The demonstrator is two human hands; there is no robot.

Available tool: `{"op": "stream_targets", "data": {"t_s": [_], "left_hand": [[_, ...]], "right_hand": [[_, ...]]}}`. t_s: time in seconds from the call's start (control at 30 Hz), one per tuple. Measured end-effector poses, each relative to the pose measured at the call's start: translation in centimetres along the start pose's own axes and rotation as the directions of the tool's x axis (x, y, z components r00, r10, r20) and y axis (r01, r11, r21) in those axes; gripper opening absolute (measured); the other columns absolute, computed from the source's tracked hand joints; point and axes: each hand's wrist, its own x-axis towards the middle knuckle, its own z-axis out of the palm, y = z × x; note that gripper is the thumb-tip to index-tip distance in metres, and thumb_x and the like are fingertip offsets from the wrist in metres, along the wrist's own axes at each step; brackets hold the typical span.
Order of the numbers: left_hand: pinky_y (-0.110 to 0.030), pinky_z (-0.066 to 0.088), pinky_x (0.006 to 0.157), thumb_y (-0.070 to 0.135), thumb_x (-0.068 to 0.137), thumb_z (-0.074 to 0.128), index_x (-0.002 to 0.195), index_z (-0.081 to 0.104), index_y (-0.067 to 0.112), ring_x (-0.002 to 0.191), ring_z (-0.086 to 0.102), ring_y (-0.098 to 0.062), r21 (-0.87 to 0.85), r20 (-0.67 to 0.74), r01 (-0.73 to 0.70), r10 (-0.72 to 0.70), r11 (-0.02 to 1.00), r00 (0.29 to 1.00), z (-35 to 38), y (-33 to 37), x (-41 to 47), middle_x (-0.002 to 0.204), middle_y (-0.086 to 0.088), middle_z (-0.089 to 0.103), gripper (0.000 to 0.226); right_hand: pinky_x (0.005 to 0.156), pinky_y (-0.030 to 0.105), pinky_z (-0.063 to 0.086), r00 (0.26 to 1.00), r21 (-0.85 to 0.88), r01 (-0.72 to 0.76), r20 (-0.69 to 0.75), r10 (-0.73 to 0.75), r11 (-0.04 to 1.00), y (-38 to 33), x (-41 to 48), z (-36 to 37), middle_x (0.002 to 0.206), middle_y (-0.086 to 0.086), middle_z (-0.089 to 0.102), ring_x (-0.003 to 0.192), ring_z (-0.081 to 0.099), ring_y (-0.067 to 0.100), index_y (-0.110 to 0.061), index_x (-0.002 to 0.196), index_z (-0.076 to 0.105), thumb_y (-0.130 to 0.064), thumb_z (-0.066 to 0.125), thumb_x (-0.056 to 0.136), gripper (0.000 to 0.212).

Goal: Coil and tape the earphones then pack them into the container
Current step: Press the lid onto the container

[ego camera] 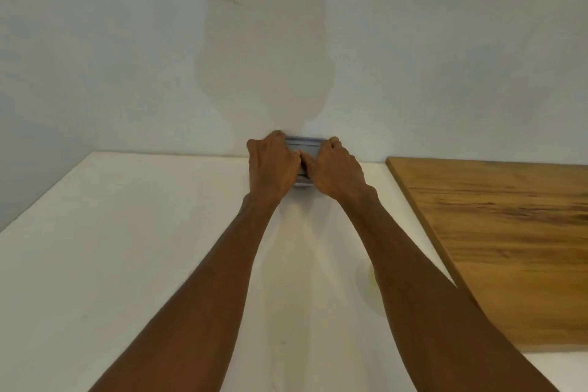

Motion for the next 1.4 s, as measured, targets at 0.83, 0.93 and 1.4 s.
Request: {"op": "stream_targets", "data": {"t_s": [0.83,0.93,1.4], "left_hand": [[-0.029,0.036,0.084,0.029,0.094,0.018,0.094,0.060,0.009,0.095,0.050,-0.022,0.270,-0.024,-0.101,0.112,0.958,0.993,1.1,-1.1,0.6,0.098,-0.007,0.059,0.046],[-0.030,0.040,0.078,0.026,0.097,0.034,0.094,0.063,0.005,0.095,0.050,-0.024,0.186,-0.075,-0.076,0.092,0.980,0.993,1.3,-1.2,0.3,0.102,-0.010,0.059,0.037],[-0.027,0.035,0.082,0.058,0.097,0.022,0.101,0.056,0.024,0.095,0.053,-0.013,-0.086,-0.246,-0.033,0.011,0.996,0.969,2.1,-1.7,-0.6,0.099,0.009,0.062,0.047]], "right_hand": [[0.098,0.047,0.046,0.999,0.053,0.034,-0.045,-0.031,0.998,0.1,0.6,1.4,0.131,0.020,0.047,0.112,0.054,0.037,0.003,0.131,0.044,-0.034,0.031,0.104,0.048],[0.097,0.046,0.046,0.998,0.085,-0.005,-0.057,0.009,0.996,-0.2,0.5,1.3,0.132,0.018,0.046,0.113,0.054,0.036,0.002,0.132,0.043,-0.035,0.033,0.103,0.048],[0.080,0.041,0.044,0.953,-0.287,0.247,-0.099,-0.285,0.926,-0.6,0.8,0.3,0.094,0.014,0.065,0.090,0.058,0.031,-0.009,0.095,0.066,-0.029,0.047,0.095,0.027]]}}
